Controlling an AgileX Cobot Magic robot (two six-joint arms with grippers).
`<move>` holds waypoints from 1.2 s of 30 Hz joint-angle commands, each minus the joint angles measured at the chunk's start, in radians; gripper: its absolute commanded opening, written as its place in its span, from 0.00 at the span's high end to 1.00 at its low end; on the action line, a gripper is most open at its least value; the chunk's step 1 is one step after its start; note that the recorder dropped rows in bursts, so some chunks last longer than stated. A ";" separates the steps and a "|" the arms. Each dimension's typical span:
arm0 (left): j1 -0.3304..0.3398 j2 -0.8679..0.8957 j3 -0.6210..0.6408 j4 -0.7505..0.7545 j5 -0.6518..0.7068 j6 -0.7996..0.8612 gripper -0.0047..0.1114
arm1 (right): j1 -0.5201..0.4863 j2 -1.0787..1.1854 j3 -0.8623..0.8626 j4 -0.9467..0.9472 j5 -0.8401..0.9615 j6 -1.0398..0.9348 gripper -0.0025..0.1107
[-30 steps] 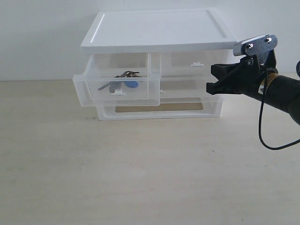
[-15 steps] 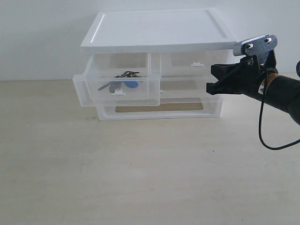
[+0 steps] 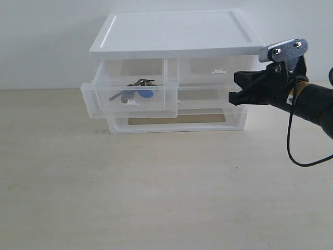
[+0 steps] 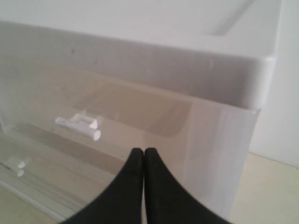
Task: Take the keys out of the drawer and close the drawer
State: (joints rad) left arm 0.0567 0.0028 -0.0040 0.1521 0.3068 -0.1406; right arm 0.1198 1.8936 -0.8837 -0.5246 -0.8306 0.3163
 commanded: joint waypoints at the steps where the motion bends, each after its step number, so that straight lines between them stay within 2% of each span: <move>1: 0.002 -0.003 0.004 -0.010 -0.003 0.004 0.92 | -0.007 0.000 -0.016 0.071 0.009 0.000 0.98; 13: 0.002 -0.003 0.004 -0.010 -0.003 0.004 0.92 | -0.007 0.000 -0.016 0.074 0.002 0.006 0.98; 16: 0.002 -0.003 0.004 -0.010 -0.003 0.004 0.92 | -0.007 0.000 -0.016 0.072 0.013 0.222 0.98; 17: 0.002 -0.003 0.004 -0.010 -0.003 0.004 0.92 | -0.007 0.000 -0.016 0.072 0.013 0.389 0.98; 18: 0.002 -0.003 0.004 -0.010 -0.003 0.004 0.92 | -0.007 0.000 -0.016 0.072 0.013 0.455 0.98; 22: 0.002 -0.003 0.004 -0.010 -0.003 0.004 0.92 | -0.007 0.000 -0.016 0.066 0.013 0.517 0.98; 26: 0.002 -0.003 0.004 -0.010 -0.003 0.004 0.92 | -0.007 -0.017 -0.016 -0.055 0.019 0.522 0.98; 32: 0.002 -0.003 0.004 -0.010 -0.003 0.004 0.92 | -0.007 -0.102 -0.016 -0.298 0.177 0.628 0.98; 36: 0.002 -0.003 0.004 -0.010 -0.003 0.004 0.92 | -0.007 -0.177 -0.006 -0.499 0.205 0.751 0.98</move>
State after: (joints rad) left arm 0.0567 0.0028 -0.0040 0.1521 0.3068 -0.1384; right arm 0.1195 1.7720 -0.8948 -0.8828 -0.6411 0.9866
